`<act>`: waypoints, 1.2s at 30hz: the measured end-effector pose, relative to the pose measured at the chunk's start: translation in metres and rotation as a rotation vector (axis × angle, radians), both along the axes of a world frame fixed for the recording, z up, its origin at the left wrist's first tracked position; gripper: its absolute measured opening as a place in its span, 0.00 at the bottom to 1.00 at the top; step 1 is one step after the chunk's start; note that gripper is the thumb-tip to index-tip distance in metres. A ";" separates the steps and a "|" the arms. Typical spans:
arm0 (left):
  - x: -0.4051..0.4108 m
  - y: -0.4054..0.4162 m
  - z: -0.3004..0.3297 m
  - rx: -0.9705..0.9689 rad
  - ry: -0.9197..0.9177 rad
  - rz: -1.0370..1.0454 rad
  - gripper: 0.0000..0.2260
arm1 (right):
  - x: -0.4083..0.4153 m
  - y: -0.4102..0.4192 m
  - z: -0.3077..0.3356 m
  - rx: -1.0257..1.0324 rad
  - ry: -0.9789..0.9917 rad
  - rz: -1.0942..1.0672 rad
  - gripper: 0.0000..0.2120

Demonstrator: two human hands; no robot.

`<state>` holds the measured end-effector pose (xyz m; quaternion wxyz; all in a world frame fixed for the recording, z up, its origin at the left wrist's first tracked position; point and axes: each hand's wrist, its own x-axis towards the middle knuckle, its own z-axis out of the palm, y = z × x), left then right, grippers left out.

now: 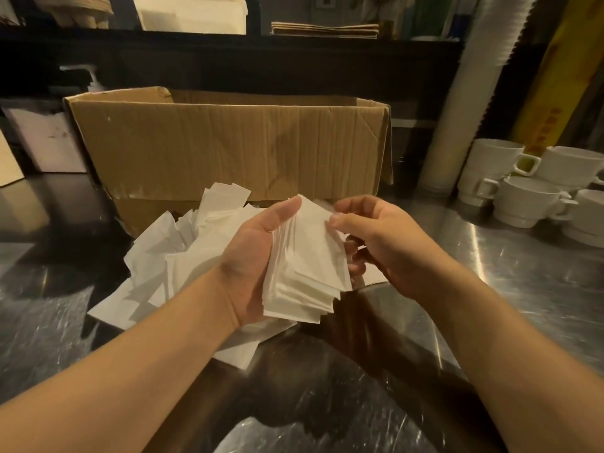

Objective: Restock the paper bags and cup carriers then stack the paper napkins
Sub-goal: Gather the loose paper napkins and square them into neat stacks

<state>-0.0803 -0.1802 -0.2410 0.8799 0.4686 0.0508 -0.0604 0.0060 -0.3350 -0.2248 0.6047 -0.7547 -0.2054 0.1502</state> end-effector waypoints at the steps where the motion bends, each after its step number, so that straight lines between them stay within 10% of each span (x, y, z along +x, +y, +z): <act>1: 0.000 0.000 0.000 0.004 0.003 -0.004 0.26 | 0.000 0.000 -0.001 -0.027 -0.025 -0.008 0.09; 18: 0.003 0.006 -0.003 0.048 -0.020 -0.033 0.25 | 0.005 -0.002 -0.001 -0.165 -0.017 0.090 0.09; 36: 0.005 0.004 -0.004 0.070 -0.028 0.040 0.28 | 0.004 -0.008 0.005 0.146 0.006 -0.100 0.05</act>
